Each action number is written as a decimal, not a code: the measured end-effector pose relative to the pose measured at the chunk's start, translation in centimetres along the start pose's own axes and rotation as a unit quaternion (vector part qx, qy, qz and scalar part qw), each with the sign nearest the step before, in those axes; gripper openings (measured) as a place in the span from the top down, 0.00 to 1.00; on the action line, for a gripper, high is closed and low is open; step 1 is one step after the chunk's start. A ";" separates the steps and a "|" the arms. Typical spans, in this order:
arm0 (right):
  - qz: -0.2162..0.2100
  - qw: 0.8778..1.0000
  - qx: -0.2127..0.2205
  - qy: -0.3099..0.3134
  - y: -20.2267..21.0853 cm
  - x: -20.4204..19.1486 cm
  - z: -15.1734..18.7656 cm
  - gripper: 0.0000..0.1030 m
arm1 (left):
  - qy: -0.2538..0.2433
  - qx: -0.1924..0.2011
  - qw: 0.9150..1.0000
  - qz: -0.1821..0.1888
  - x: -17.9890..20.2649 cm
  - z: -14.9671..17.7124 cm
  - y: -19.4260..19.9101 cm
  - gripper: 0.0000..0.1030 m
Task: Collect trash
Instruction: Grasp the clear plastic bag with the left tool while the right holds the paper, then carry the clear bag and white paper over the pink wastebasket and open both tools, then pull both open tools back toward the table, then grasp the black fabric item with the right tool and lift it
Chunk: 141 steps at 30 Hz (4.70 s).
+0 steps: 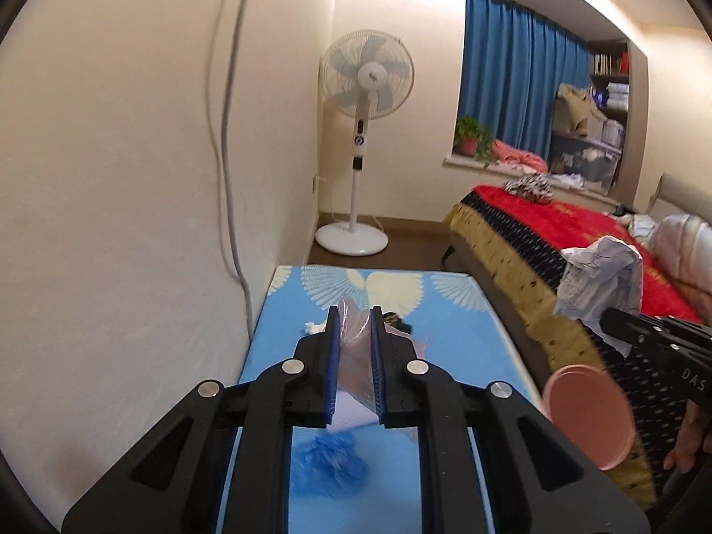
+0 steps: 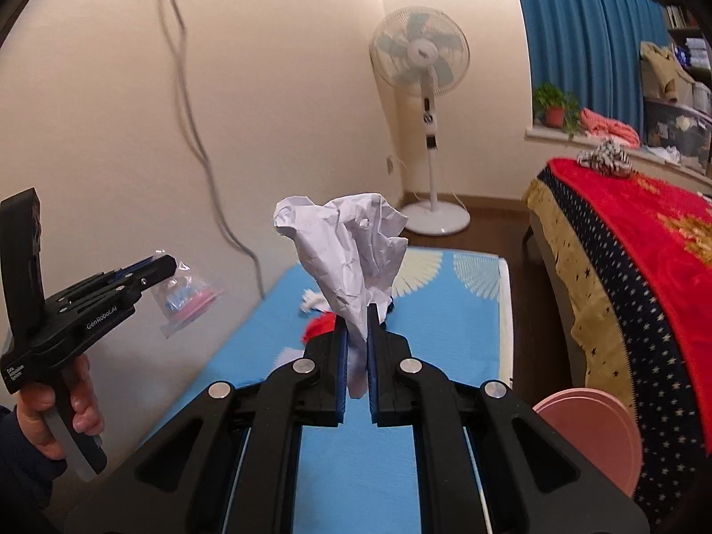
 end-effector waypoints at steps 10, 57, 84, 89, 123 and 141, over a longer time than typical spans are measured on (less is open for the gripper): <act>-0.018 1.000 0.007 -0.018 11.7 0.9 3.0 0.93 | 0.006 -0.015 1.000 0.019 7.4 3.1 9.3 0.88; 0.144 0.975 -0.118 -0.125 -0.9 27.3 15.4 0.89 | -0.093 -0.206 0.960 0.167 30.7 14.2 -19.6 0.85; 0.120 0.986 0.007 -0.117 11.2 18.1 3.5 0.05 | -0.071 -0.088 0.993 0.024 19.0 4.5 0.6 0.08; 0.080 0.992 0.003 -0.099 13.5 10.4 4.7 0.05 | -0.040 -0.084 0.995 -0.022 13.6 5.7 7.5 0.08; 0.049 0.998 -0.033 -0.012 12.0 -1.9 7.9 0.05 | 0.018 -0.049 0.995 -0.088 4.0 8.3 13.5 0.08; 0.075 0.997 -0.014 -0.015 -11.7 -1.3 3.9 0.05 | 0.011 -0.072 0.988 -0.139 -4.7 5.6 -4.5 0.08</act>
Point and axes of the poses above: each gripper's, at about its wrist camera, not at the fingertips, and y roughly against the way its jaws point, x to its right, z to its underside, the point moved 7 cm from there along -y, roughly the way its jaws point, and after that the axes turned 13 degrees about z, right-handed, at the moved point
